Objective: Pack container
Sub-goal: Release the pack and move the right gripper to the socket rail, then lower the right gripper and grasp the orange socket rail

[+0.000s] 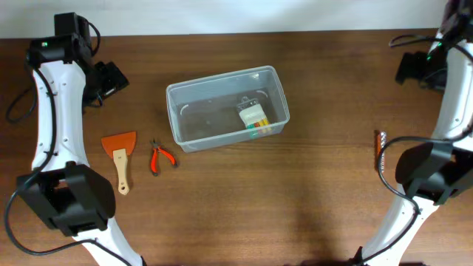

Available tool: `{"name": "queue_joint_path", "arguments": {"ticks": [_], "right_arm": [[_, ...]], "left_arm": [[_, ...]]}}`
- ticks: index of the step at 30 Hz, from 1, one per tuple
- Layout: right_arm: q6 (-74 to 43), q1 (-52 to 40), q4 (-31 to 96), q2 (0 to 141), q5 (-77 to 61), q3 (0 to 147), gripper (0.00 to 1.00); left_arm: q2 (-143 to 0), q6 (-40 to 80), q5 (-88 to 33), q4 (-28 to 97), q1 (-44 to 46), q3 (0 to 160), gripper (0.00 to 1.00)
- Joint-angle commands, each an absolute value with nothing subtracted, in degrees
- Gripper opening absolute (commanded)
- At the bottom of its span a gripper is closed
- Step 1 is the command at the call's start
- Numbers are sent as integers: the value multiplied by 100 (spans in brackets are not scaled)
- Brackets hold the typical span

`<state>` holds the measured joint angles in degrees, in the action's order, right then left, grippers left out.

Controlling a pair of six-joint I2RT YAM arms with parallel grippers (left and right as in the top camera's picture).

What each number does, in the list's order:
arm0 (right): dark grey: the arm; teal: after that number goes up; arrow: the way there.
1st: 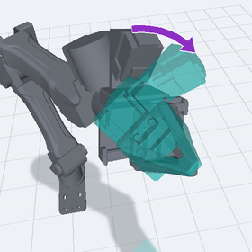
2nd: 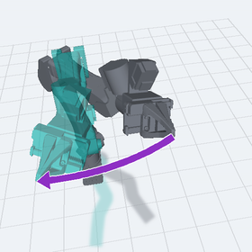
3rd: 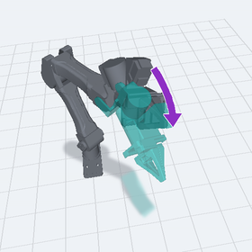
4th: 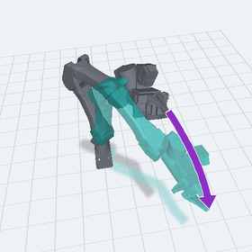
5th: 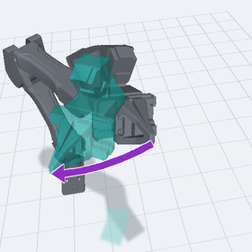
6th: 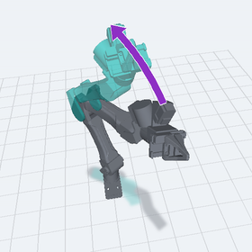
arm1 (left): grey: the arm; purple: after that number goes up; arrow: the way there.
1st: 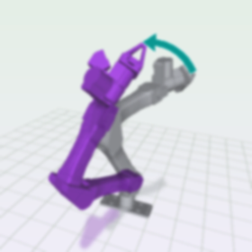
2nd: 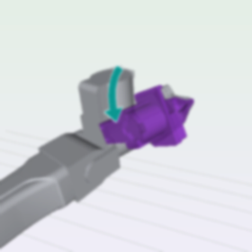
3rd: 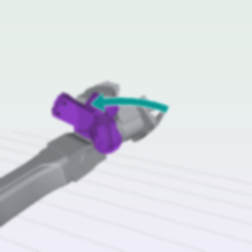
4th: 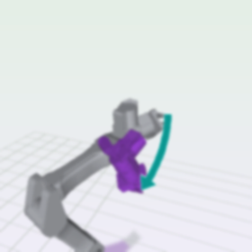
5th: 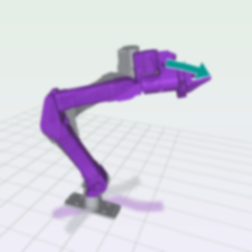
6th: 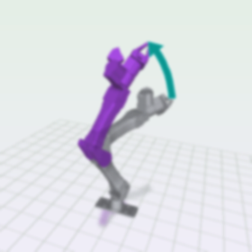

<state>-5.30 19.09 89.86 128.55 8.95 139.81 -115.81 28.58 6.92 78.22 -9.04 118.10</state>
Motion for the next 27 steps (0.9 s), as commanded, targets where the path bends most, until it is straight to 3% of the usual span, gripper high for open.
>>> {"name": "queue_joint_path", "arguments": {"ticks": [1, 9, 27], "right_arm": [[-471, 1916, 8536, 12787, 1017, 13135, 99], [-322, 1916, 7463, 12787, 972, 11072, 100], [270, 1905, 6469, 12785, 585, 9233, 91]], "left_arm": [[-11493, 2928, 733, 7811, -928, 11872, 99], [-11493, 2928, 733, 7811, -928, 11872, 99], [-11496, 2928, 733, 7811, -928, 11872, 99]]}}
